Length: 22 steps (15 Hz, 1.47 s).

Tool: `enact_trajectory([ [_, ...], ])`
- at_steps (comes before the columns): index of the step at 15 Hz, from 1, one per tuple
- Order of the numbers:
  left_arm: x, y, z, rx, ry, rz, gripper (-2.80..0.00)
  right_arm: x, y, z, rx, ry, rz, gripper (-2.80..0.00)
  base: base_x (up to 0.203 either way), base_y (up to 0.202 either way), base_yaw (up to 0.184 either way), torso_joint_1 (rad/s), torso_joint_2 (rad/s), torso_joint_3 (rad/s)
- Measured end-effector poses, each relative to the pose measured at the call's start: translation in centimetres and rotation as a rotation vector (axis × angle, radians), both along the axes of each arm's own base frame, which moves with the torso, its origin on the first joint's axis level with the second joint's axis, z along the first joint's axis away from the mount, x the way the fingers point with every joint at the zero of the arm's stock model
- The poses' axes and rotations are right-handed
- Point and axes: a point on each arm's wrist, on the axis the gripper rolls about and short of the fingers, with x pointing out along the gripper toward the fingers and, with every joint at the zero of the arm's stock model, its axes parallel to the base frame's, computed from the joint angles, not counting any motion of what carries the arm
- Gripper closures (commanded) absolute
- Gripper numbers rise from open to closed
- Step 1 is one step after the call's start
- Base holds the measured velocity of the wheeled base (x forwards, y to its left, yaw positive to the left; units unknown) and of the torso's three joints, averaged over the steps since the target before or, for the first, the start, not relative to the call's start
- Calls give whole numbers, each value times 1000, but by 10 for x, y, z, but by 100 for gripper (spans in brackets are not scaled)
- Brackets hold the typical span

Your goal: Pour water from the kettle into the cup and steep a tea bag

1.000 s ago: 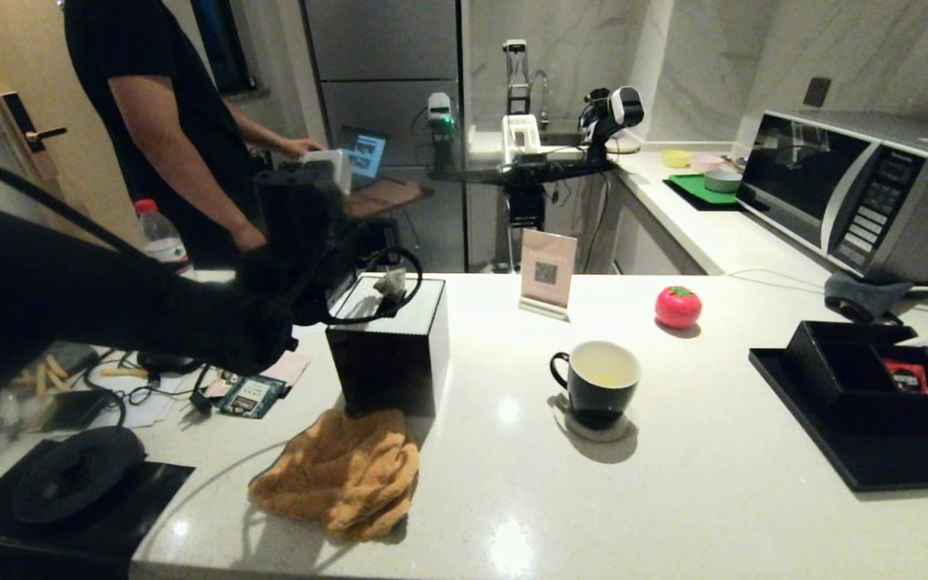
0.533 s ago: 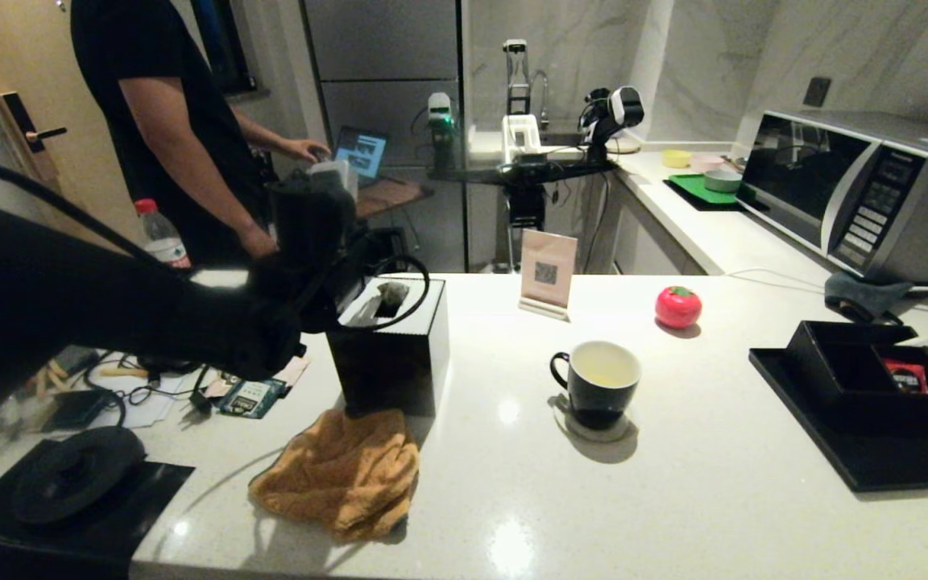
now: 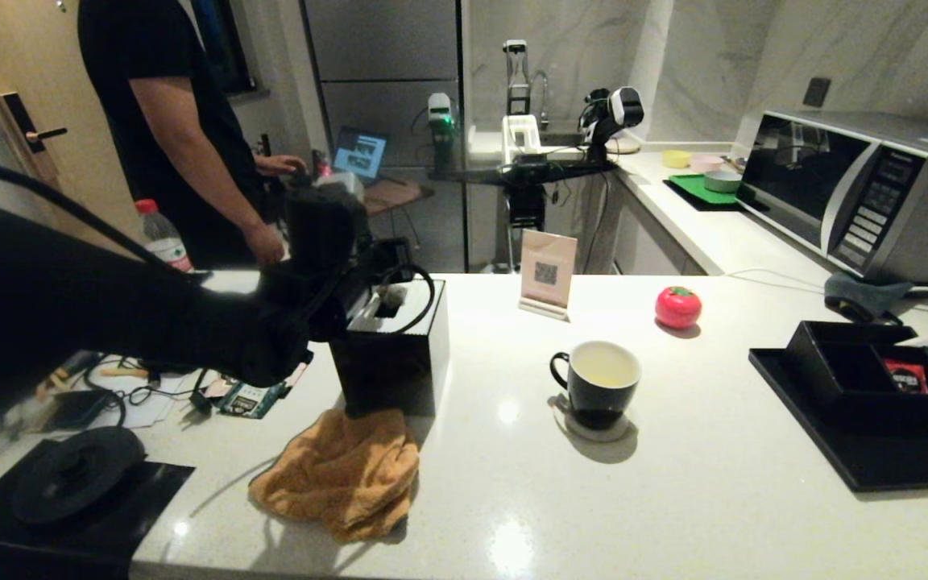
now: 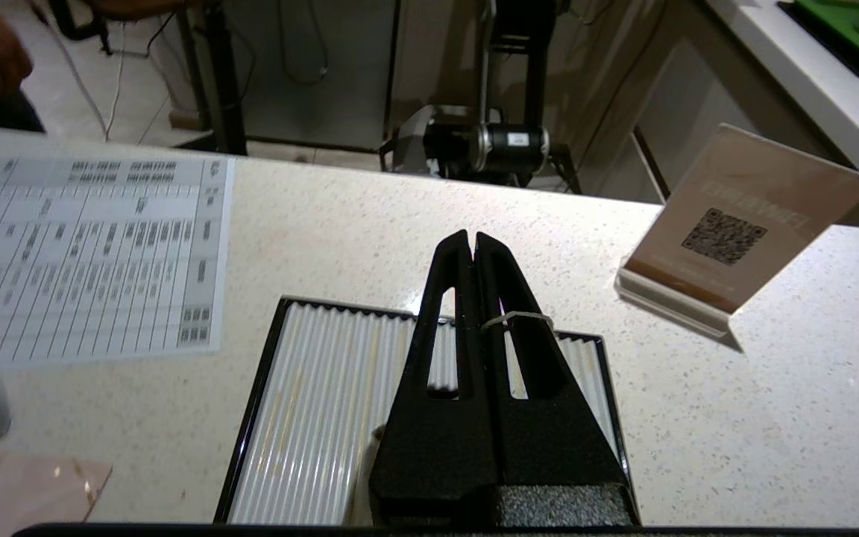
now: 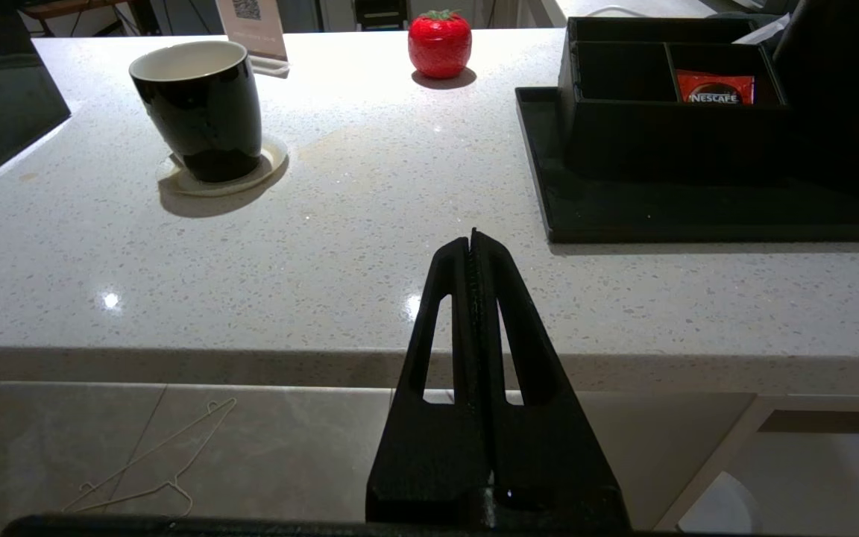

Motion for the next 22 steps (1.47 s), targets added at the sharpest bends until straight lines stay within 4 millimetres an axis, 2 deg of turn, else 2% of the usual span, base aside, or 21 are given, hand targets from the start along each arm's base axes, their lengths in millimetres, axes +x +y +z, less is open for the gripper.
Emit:
enact_trajectory([
  [4, -5, 4, -3, -4, 26, 24, 0, 0, 0, 0, 0, 0, 0, 0, 0, 0, 0, 0, 0, 0],
  [14, -13, 5, 19, -23, -28, 13, 0, 0, 0, 0, 0, -1, 1, 0, 0, 0, 0, 0, 0, 0],
  [22, -12, 6, 3, -4, 15, 12, 0, 0, 0, 0, 0, -1, 0, 0, 0, 0, 0, 0, 0, 0],
])
